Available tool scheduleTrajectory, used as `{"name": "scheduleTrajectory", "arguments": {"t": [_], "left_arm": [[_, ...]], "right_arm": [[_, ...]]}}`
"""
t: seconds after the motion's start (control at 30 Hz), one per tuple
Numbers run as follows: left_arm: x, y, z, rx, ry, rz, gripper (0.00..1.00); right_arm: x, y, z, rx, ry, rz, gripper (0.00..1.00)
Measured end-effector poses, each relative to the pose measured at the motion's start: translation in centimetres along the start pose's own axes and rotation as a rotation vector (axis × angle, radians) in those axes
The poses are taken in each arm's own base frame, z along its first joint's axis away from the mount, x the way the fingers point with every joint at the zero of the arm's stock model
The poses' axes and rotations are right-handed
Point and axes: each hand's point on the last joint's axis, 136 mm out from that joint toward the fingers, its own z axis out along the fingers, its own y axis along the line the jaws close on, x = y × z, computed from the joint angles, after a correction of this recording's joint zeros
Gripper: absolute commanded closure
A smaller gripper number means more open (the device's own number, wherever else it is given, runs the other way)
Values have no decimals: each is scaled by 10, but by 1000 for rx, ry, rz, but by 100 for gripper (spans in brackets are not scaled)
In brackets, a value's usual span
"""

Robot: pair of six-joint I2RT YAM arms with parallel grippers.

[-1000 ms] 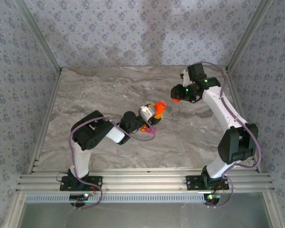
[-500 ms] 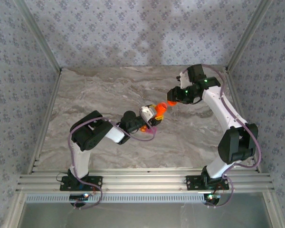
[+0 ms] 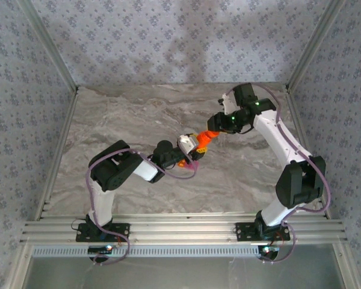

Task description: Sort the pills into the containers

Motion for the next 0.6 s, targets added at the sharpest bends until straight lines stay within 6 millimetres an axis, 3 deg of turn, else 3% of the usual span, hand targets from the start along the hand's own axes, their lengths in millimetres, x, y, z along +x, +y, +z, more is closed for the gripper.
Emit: {"name": "scheduleTrajectory", "arguments": {"t": [0.6], "left_arm": [[6, -5, 0, 33, 22, 0, 100]], "right_arm": [[16, 2, 21, -16, 80, -30, 61]]}}
